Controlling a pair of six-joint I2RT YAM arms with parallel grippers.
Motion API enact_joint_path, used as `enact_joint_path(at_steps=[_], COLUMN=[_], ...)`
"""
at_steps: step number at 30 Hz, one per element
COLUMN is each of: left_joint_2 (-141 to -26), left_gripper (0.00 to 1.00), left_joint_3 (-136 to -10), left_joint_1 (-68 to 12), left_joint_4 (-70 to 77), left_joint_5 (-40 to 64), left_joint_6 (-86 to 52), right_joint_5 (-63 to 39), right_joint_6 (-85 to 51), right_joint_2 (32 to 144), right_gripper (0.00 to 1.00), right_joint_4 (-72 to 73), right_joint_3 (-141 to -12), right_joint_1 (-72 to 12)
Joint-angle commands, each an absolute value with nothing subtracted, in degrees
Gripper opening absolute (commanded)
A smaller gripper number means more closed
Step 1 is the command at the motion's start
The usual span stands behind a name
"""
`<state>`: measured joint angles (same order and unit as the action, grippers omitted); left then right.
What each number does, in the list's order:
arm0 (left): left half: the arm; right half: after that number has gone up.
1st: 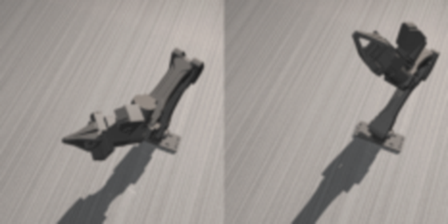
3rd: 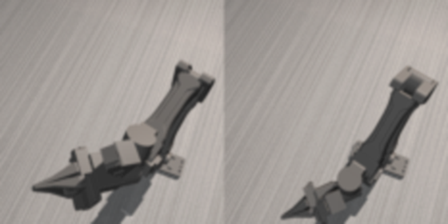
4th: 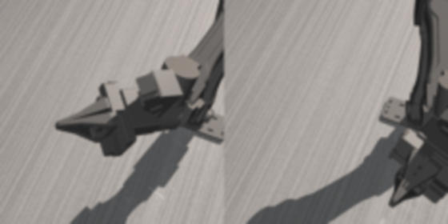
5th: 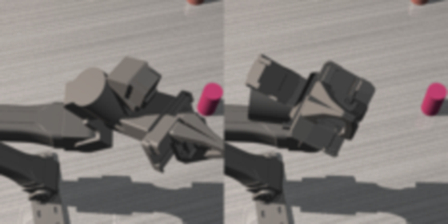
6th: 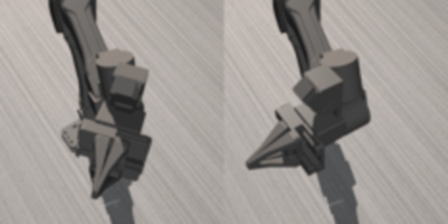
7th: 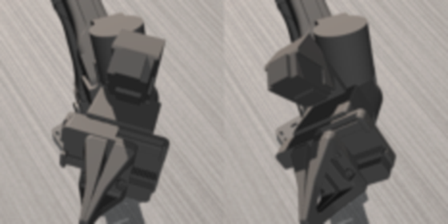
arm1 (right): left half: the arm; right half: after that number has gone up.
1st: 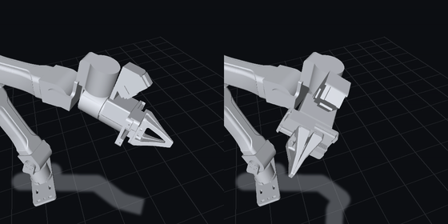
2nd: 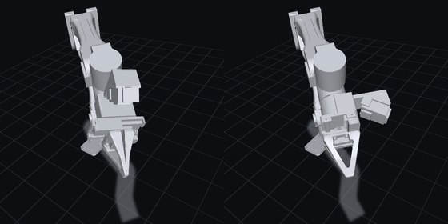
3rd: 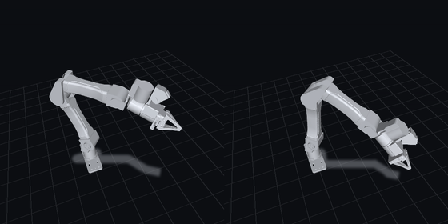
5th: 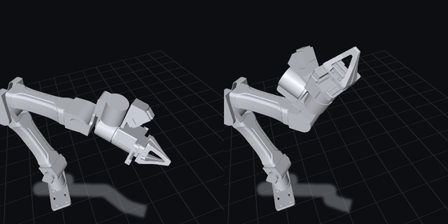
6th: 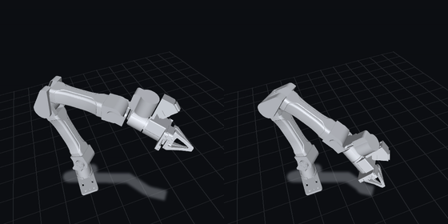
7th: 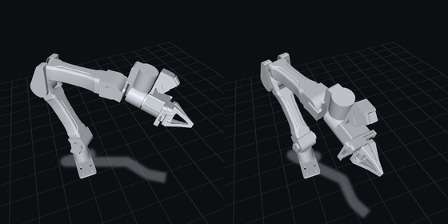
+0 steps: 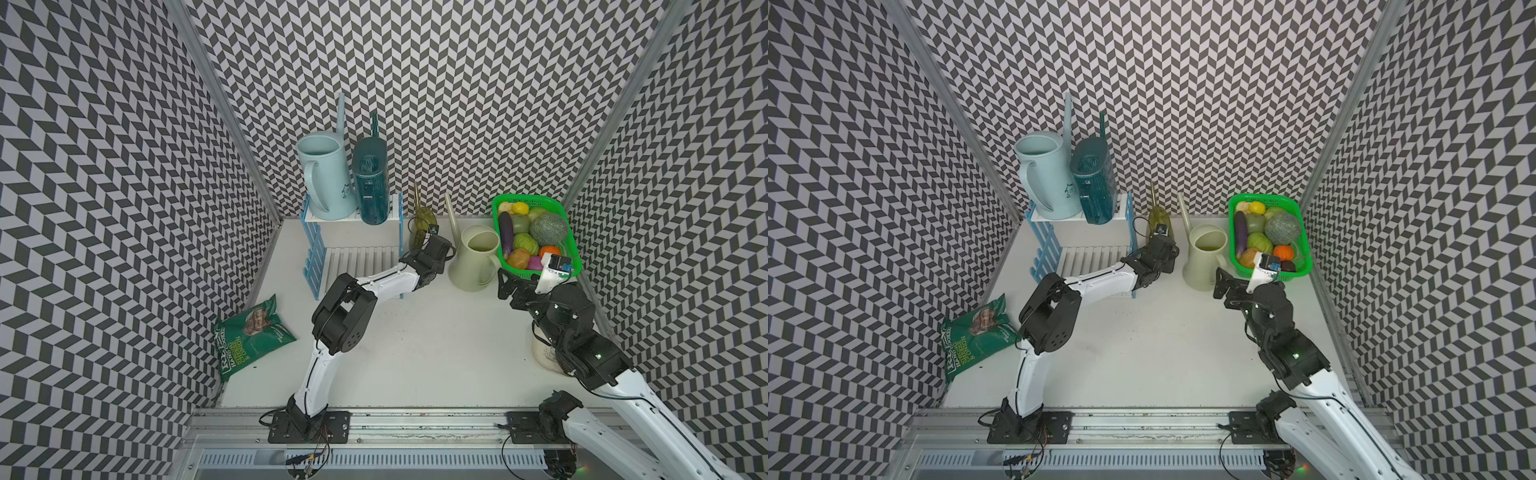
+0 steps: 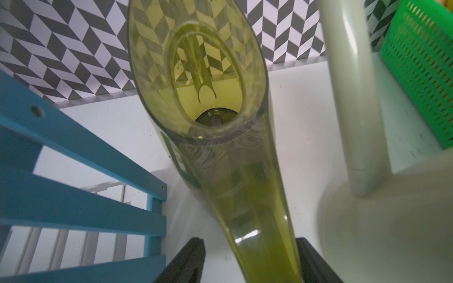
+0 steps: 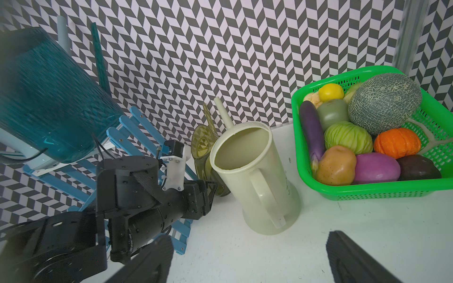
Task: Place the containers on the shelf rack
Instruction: 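Pick up a container from the center of the board.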
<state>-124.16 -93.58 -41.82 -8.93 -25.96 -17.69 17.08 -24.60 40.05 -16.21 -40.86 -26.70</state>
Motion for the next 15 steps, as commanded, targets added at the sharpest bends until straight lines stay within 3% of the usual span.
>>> enact_joint_path(at_steps=[1,4,15], left_joint_2=[-123.6,-123.2,-121.4], left_gripper=[0.55,0.51,0.51], left_joint_3=[-94.1,-93.1,-85.0], left_joint_1=[-41.2,-40.8,-40.6], left_joint_4=[-8.6,-7.5,6.0], left_joint_5=[-27.5,-27.3,-26.7], left_joint_6=[-17.7,-17.2,-13.9], right_joint_5=[16.7,16.5,16.3], right_joint_6=[-24.2,-24.2,-24.2], right_joint_2=[40.3,40.5,40.8], right_gripper=[1.00,1.00,1.00], right_joint_4=[-12.8,-12.4,-12.3], right_joint_3=[-40.2,-39.9,-39.6], right_joint_1=[-26.4,-26.4,-26.4])
